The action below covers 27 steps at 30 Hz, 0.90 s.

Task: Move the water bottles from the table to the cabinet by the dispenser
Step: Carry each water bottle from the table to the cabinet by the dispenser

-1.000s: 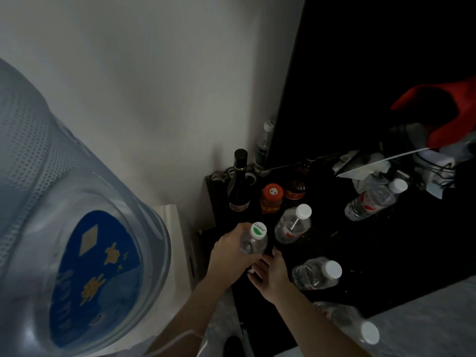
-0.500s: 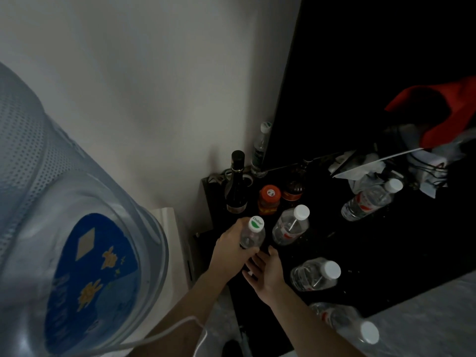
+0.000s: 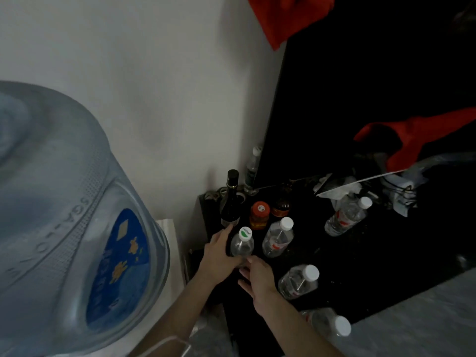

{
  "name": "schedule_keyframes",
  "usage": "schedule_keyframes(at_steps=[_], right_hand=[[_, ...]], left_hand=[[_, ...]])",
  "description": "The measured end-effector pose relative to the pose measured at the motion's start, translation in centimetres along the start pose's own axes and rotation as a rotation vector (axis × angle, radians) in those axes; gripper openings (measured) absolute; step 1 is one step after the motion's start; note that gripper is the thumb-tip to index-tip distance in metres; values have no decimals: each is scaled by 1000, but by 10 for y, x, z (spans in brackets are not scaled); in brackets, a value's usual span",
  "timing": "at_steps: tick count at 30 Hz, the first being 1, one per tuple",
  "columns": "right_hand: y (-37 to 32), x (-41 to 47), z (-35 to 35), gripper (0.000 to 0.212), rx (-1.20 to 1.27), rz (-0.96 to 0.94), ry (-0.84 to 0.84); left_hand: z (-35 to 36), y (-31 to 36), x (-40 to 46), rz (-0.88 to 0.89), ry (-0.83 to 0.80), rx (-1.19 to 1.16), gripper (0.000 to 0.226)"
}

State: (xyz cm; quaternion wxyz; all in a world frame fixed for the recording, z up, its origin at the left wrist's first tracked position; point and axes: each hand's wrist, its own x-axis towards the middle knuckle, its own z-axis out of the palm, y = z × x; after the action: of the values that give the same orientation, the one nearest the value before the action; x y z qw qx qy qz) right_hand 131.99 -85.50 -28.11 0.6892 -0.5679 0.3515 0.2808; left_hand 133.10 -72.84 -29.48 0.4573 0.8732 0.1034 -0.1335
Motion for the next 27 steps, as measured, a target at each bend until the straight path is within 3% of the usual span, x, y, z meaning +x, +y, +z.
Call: schedule_keyframes(at_steps=[5,9,12,14,21,27], right_hand=[[-35,-43,-7,15,-232,-147,-26],[-68,-78,-9,22,-408,-303,-35],[-84,-102,-13,42,-559,-468,-83],[-91,-119,-18,44,-693,-604,-95],[-77,-162,-37,54,-1211,-1047,-114],[-22,-195,-50,59,-1427,-1243,-306]], left_hand=[[-24,23,-30,122,181,-50,71],[-41,65,-53,232,217,37,66],[-54,95,-74,324,270,197,65],[-61,109,-91,359,342,342,66],[-57,130,-178,198,640,676,61],[-31,100,-268,-119,789,780,68]])
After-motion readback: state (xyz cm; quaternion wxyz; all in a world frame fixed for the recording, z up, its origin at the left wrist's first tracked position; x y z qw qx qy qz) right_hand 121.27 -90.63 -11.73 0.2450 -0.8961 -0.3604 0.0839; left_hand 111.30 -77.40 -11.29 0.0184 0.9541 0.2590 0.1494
